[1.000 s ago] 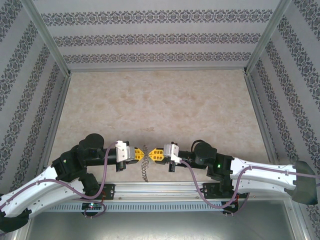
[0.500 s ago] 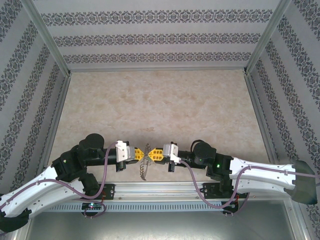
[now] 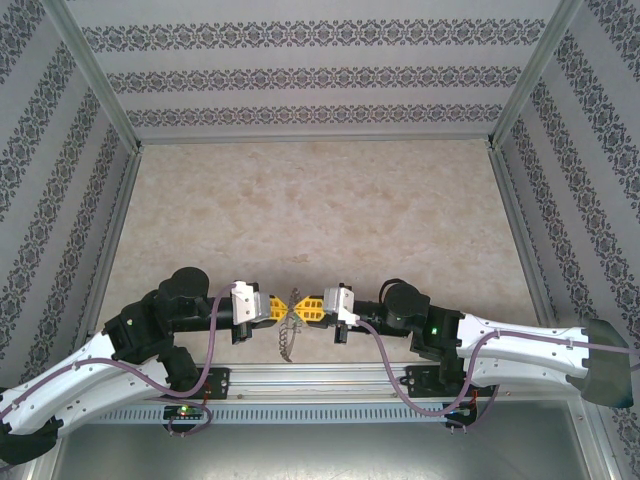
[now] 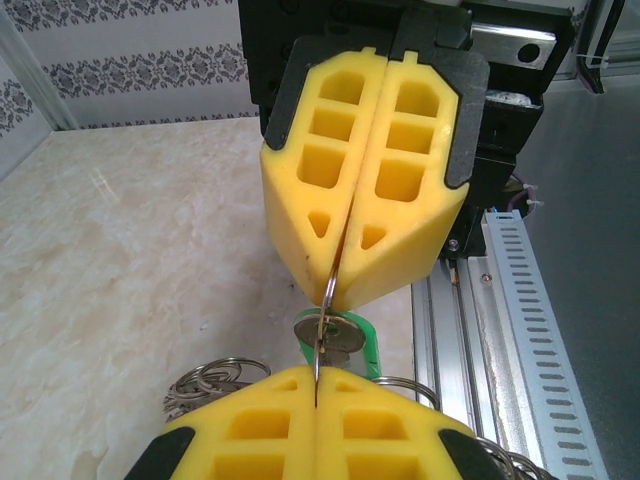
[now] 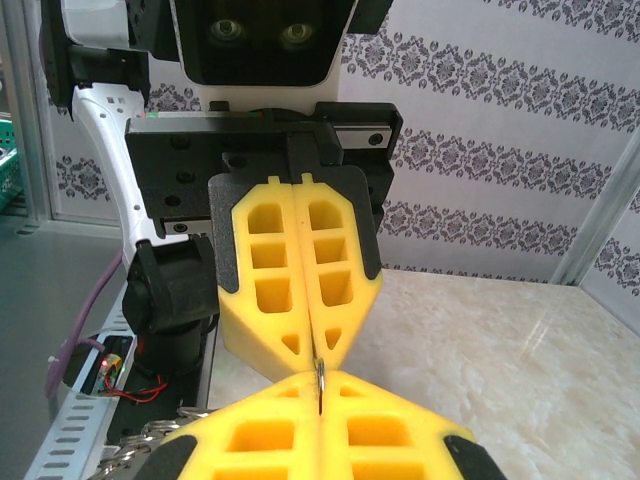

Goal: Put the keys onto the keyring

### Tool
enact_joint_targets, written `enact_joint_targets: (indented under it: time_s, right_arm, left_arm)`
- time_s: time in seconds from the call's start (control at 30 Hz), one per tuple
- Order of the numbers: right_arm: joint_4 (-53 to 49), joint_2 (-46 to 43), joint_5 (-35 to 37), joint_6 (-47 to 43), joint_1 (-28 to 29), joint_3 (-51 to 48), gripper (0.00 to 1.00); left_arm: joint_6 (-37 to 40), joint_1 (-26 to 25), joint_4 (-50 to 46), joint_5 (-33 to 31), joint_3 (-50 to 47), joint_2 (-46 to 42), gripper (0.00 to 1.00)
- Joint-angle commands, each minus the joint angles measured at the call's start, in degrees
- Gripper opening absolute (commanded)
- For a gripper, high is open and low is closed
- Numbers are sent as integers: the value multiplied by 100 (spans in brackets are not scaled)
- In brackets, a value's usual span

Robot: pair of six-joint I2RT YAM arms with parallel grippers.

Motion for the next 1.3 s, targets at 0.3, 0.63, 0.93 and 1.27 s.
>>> enact_joint_targets:
  time_s: [0.3, 0.63, 0.93, 1.27]
  right_arm:
    - [36, 161, -63, -88, -32, 115, 0]
    - [-31, 215, -55, -130, -76, 103, 0]
    - [-56, 210, -171, -154, -144, 137, 0]
    - [-345, 228, -474, -503, -141, 405, 0]
  left_arm:
    - [114, -69, 180, 146, 69, -182, 0]
    - [116, -64, 188, 186, 79, -210, 0]
    - [111, -67, 171, 156, 83, -197, 0]
    - [98, -67, 41, 94, 191, -61, 0]
